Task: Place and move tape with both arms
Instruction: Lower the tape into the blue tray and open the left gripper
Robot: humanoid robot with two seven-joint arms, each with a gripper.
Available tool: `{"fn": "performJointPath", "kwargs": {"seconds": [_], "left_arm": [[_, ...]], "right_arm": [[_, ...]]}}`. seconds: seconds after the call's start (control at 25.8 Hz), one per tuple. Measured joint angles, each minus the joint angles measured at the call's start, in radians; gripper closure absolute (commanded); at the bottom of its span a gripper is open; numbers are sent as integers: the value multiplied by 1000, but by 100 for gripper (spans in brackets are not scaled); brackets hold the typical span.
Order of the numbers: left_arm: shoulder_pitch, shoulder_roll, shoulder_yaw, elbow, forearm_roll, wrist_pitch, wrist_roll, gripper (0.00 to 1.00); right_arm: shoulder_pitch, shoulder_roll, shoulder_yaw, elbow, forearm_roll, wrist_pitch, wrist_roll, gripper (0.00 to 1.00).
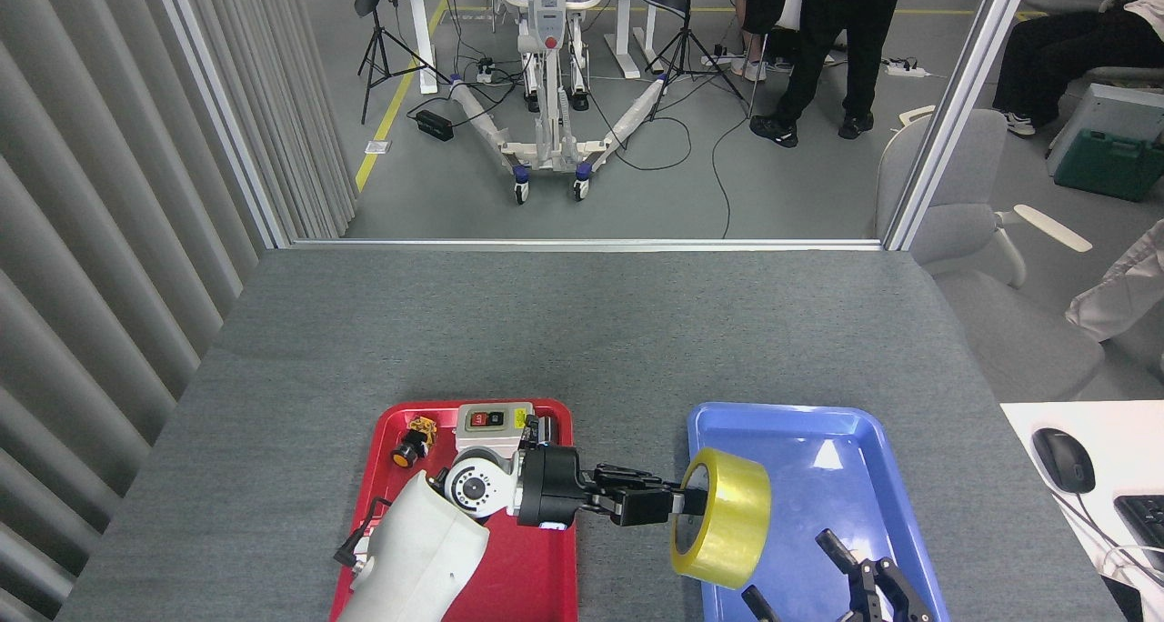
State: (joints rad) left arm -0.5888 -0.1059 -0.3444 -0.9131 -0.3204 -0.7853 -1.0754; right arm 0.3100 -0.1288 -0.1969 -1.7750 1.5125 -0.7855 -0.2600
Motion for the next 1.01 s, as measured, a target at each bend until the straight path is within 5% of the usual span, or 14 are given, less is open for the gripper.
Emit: {"fn": "performJointPath", "kwargs": {"seconds": [0.46, 0.85, 0.89, 1.01], "left_arm": [[25, -9, -7, -10, -2, 0, 4, 100], [40, -25, -45, -10, -29, 15, 23, 100], [40, -26, -51, -10, -30, 23, 25, 91], [41, -26, -55, -10, -33, 46, 40, 32]], "right_arm": [[5, 3, 91, -15, 0, 0, 46, 1], [2, 2, 101, -15, 0, -5, 56, 73], [1, 2, 100, -15, 0, -5, 57, 78], [-1, 2, 96, -14, 0, -5, 58, 88]]}}
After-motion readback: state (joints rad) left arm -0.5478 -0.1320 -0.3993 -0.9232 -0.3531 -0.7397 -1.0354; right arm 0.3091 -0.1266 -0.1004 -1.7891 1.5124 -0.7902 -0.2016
